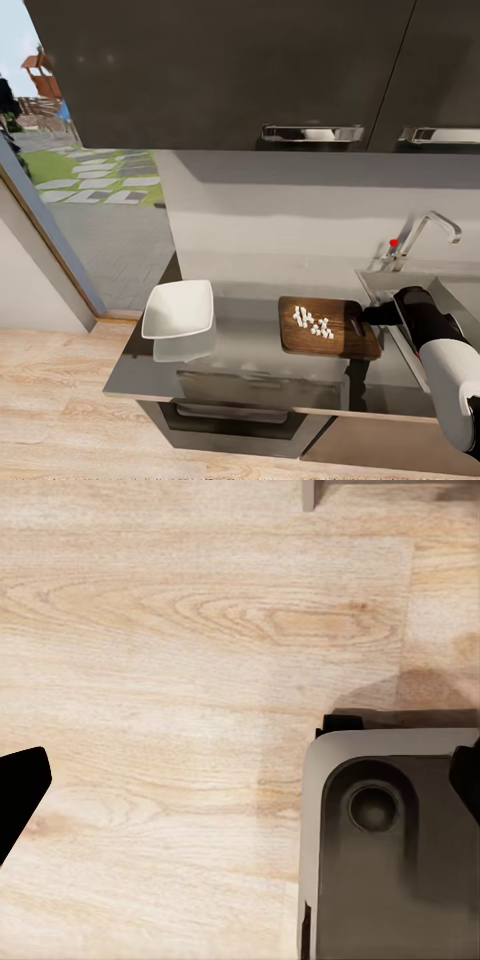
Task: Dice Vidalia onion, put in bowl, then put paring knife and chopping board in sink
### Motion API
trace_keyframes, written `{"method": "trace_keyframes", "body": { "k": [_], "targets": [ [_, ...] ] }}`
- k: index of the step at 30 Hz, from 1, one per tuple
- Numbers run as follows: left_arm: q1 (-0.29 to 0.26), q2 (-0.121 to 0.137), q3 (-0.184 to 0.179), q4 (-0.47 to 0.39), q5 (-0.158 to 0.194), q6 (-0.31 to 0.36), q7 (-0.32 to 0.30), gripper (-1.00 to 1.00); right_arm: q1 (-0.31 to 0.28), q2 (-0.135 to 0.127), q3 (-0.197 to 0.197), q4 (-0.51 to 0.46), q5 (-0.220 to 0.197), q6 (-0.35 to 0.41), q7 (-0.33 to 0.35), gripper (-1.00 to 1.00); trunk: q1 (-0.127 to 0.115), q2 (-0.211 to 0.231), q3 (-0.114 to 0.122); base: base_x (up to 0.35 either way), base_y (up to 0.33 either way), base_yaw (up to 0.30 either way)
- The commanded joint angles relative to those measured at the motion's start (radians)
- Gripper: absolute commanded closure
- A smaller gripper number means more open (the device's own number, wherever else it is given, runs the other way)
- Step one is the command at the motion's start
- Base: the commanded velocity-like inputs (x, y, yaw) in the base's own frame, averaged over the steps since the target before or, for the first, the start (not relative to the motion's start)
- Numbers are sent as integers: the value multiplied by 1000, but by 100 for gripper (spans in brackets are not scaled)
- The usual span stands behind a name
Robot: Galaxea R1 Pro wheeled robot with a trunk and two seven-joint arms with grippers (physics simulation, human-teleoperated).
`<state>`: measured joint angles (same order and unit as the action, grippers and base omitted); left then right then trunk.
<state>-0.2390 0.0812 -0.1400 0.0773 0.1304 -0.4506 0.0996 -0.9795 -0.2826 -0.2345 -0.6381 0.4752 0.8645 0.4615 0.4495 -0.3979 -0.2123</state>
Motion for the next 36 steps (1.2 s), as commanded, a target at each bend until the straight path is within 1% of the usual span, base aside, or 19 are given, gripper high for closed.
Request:
{"method": "trace_keyframes", "body": {
  "k": [1,12,31,32,36],
  "targets": [
    [-2,-1,-9,4,9,-7,0,-100,-1,0,-3,-1,10,2,9,-100,1,-2,-4,0,0,0],
    [-2,0,-9,4,9,-7,0,-100,-1,1,-3,0,10,2,9,-100,1,-2,-18,0,0,0],
    [-2,0,-9,4,9,-7,0,-100,-1,2,-3,0,11,-8,8,-100,1,-2,-19,0,0,0],
    [-2,0,-9,4,9,-7,0,-100,-1,2,-3,0,11,-8,8,100,1,-2,-19,0,0,0],
    [-2,0,-9,4,9,-7,0,-100,-1,2,-3,0,10,-8,9,100,1,-2,-19,0,0,0]
  ]
}}
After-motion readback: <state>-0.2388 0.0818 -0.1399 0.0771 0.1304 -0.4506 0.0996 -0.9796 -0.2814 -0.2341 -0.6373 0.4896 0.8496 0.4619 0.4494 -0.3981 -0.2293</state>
